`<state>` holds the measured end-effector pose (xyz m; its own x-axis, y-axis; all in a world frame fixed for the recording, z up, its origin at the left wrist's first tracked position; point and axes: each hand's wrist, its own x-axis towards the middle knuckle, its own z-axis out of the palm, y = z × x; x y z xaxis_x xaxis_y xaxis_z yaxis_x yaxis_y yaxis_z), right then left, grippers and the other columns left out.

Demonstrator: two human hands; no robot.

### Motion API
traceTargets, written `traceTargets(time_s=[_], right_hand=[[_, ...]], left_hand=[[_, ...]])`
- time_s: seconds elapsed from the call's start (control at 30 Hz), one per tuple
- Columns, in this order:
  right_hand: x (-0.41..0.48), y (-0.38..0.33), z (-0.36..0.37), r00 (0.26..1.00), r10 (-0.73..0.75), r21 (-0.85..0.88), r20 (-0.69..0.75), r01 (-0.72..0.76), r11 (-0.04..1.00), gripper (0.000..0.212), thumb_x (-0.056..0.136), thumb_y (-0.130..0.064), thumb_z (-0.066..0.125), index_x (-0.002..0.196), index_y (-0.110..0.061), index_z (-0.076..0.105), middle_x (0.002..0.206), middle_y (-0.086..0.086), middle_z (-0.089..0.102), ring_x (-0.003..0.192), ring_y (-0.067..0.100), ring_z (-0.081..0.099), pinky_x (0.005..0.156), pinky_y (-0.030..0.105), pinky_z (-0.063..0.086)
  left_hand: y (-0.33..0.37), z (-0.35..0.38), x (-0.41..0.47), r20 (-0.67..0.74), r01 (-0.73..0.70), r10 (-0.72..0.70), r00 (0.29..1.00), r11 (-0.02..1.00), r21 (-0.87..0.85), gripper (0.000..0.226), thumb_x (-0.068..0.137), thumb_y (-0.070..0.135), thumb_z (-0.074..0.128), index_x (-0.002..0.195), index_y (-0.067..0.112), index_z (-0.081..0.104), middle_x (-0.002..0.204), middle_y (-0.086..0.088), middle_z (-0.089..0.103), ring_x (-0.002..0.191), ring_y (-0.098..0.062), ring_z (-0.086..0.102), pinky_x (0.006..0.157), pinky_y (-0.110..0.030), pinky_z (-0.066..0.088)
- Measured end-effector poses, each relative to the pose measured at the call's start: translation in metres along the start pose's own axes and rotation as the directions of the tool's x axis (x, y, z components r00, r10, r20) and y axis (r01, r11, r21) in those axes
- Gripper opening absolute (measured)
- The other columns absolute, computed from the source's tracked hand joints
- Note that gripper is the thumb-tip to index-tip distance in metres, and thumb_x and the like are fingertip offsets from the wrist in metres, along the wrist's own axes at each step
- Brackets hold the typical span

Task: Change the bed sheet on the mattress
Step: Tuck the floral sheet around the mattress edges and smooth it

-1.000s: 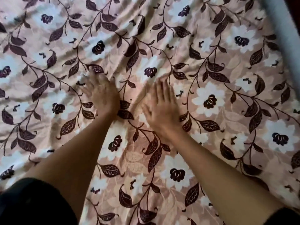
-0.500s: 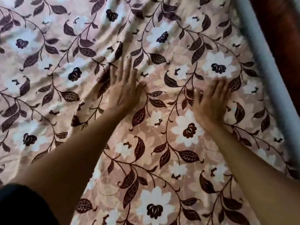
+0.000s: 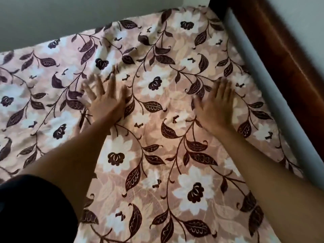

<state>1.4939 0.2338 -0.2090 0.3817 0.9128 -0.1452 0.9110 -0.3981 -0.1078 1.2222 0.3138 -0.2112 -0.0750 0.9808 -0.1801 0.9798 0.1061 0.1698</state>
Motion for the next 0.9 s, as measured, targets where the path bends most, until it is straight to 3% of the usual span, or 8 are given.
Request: traceTargets(time_s=[0.1,0.23,0.3,0.37,0.43,0.5,0.63,0.9], right_hand=[[-0.015,-0.070,0.011,0.937,-0.346,-0.027,0.044,0.347,0.938,0.077,0.095,-0.058,0.009,0.146,-0.006,-0.014,0.154,0.017,-0.017,0.141,0.031,-0.017,0.116,0.042,-0.010],[-0.037,-0.120,0.012,0.577,-0.795,0.032,0.188,0.805,0.592,0.069,0.095,-0.055,0.005,0.147,-0.012,-0.008,0.155,0.006,-0.013,0.144,0.022,-0.011,0.118,0.041,-0.005],[-0.005,-0.103,0.006,0.710,-0.702,0.046,0.059,0.700,0.712,0.071,0.089,-0.057,-0.004,0.145,-0.013,-0.009,0.154,0.005,-0.012,0.144,0.021,-0.009,0.118,0.039,-0.006],[0.039,-0.072,-0.004,0.923,-0.382,0.083,-0.041,0.385,0.919,0.076,0.090,-0.060,-0.001,0.147,-0.010,-0.007,0.156,0.010,-0.008,0.144,0.024,-0.008,0.117,0.037,-0.007],[0.074,-0.050,-0.011,0.994,-0.111,0.070,0.002,0.111,0.991,0.079,0.094,-0.061,0.012,0.148,-0.007,-0.005,0.156,0.014,-0.007,0.144,0.027,-0.009,0.118,0.040,-0.005],[0.091,-0.059,-0.008,0.992,-0.125,0.007,0.011,0.125,0.992,0.081,0.093,-0.061,0.014,0.147,-0.005,-0.008,0.155,0.016,-0.012,0.143,0.028,-0.012,0.118,0.042,-0.003],[0.093,-0.102,0.007,0.878,-0.478,-0.090,0.000,0.476,0.875,0.076,0.089,-0.060,-0.003,0.146,-0.010,-0.015,0.153,0.011,-0.018,0.142,0.025,-0.017,0.118,0.040,-0.006],[0.099,-0.103,0.013,0.884,-0.465,-0.080,-0.049,0.460,0.884,0.075,0.091,-0.056,0.005,0.150,-0.011,-0.002,0.157,0.009,-0.006,0.145,0.024,-0.007,0.118,0.043,0.000]], left_hand=[[0.000,-0.004,0.016,0.009,0.041,-0.041,0.999,0.999,0.031,0.069,0.083,0.077,0.006,0.144,0.048,-0.008,0.155,0.000,-0.020,0.140,-0.039,-0.018,0.102,-0.068,-0.011],[-0.005,0.002,0.019,-0.006,0.046,-0.046,0.999,0.999,0.027,0.069,0.081,0.079,0.004,0.142,0.050,-0.011,0.155,0.002,-0.023,0.140,-0.038,-0.018,0.102,-0.072,-0.008],[-0.003,0.002,0.020,-0.034,0.035,-0.035,0.999,0.999,0.019,0.068,0.082,0.078,0.003,0.141,0.050,-0.012,0.155,0.001,-0.023,0.140,-0.039,-0.018,0.102,-0.073,-0.006],[-0.001,0.004,0.020,-0.047,0.035,-0.035,0.998,0.999,0.014,0.066,0.084,0.076,0.004,0.142,0.049,-0.014,0.154,-0.001,-0.024,0.140,-0.039,-0.018,0.101,-0.073,-0.007],[-0.003,0.007,0.021,-0.054,0.046,-0.045,0.998,0.999,0.012,0.066,0.085,0.075,0.003,0.142,0.047,-0.015,0.154,-0.002,-0.025,0.140,-0.039,-0.018,0.101,-0.073,-0.009],[-0.003,0.011,0.021,-0.070,0.056,-0.055,0.996,0.998,0.013,0.067,0.085,0.074,0.001,0.142,0.046,-0.016,0.153,-0.002,-0.028,0.139,-0.038,-0.020,0.101,-0.072,-0.011],[-0.002,0.010,0.023,-0.077,0.050,-0.047,0.996,0.998,0.028,0.068,0.085,0.073,0.002,0.143,0.043,-0.018,0.151,0.000,-0.033,0.139,-0.035,-0.024,0.101,-0.072,-0.011],[0.019,-0.009,0.080,-0.167,0.155,-0.177,0.970,0.978,-0.138,0.065,0.090,0.067,0.003,0.148,0.037,-0.009,0.156,-0.001,-0.018,0.142,-0.036,-0.013,0.103,-0.066,-0.013]])
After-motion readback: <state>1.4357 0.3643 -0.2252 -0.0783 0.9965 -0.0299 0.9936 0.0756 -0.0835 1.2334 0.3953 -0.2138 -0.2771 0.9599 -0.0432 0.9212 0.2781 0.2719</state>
